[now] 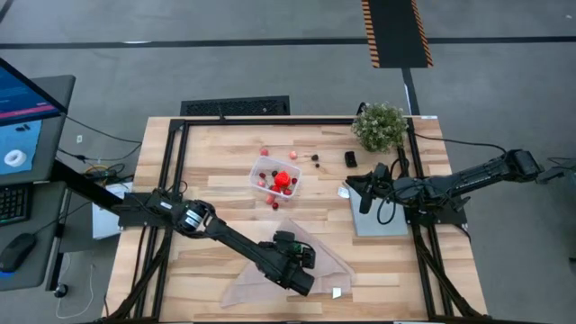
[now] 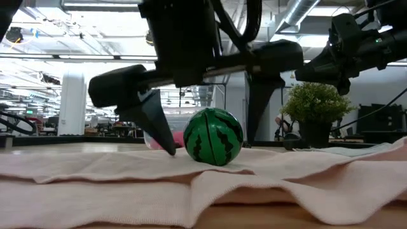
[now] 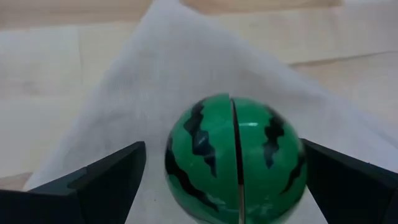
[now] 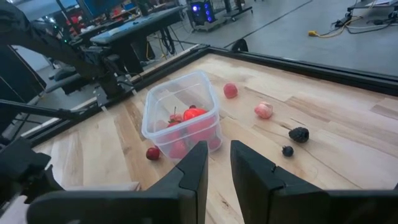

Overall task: Pick and placing Produce into tupperware
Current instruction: Put the watermelon into the transparent bin

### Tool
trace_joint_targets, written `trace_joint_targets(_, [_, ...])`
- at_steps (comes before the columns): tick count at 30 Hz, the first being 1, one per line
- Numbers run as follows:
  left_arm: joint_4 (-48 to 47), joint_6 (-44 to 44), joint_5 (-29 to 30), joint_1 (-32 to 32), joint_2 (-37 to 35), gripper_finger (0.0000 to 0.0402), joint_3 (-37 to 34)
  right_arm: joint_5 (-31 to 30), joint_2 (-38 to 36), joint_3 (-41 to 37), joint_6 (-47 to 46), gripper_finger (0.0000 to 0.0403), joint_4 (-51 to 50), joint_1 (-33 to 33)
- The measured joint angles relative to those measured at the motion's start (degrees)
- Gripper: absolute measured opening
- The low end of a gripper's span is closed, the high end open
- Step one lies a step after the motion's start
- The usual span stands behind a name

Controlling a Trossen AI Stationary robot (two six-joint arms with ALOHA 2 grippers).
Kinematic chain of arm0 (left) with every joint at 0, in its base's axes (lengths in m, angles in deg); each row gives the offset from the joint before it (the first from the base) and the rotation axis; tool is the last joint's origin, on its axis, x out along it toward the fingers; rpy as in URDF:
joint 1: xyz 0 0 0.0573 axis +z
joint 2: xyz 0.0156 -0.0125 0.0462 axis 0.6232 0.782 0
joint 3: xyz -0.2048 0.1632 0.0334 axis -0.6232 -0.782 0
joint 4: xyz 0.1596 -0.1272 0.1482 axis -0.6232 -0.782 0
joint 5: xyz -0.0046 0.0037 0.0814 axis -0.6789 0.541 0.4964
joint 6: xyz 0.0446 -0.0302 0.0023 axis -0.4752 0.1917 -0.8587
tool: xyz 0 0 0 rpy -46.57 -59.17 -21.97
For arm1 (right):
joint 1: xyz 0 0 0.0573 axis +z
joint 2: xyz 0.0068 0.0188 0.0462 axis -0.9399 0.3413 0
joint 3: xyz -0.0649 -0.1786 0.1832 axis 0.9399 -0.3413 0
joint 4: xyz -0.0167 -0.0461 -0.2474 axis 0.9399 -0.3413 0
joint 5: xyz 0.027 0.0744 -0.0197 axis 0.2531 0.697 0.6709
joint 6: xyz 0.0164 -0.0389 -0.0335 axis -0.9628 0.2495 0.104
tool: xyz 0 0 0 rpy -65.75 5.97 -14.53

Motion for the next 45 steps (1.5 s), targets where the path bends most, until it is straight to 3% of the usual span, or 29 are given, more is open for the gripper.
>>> trace_joint_targets(8, [0.2, 0.0, 0.1, 0.0, 0.2, 0.0386, 0.0, 0.0, 0.0, 0.0, 0.0, 0.0092, 0.0, 0.0])
trace_joint_targets(23, [-0.5, 0.4, 0.2, 0.2, 0.2, 0.0288, 0.0, 0.0, 0.0, 0.0, 0.0, 0.0092, -0.1, 0.0])
trace_joint_targets(35, [-4.4, 0.5, 1.6, 0.2, 0.2, 0.0292, 2.4, 0.0, 0.0, 0.0, 0.0, 0.0092, -0.1, 0.0])
trace_joint_targets(45, [-22.1, 2.4, 4.8, 0.1, 0.3, 0.0297, 11.8, 0.0, 0.0, 0.0, 0.0, 0.0092, -0.1, 0.0])
